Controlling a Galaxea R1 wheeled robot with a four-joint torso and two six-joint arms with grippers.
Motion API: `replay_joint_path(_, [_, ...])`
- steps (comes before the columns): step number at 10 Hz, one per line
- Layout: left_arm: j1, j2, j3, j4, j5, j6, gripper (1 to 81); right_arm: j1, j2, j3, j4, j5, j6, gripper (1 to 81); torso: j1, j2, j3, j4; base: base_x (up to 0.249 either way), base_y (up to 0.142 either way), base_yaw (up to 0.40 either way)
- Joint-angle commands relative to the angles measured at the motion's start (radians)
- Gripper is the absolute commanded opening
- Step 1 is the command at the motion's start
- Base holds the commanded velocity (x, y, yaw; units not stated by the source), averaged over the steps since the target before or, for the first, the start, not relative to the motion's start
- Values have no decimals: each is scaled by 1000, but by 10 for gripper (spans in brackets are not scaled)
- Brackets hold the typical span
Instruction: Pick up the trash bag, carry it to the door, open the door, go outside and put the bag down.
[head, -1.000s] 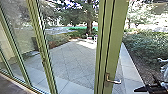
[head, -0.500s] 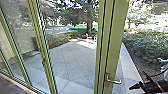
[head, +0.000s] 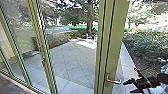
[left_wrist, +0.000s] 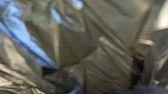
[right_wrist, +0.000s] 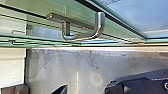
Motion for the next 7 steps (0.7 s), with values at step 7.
replay_joint_path(7, [-44,-10,3,-11,63,-2,10,47,52,-97,5,218,66,811,0,0,0,0,0,0,0])
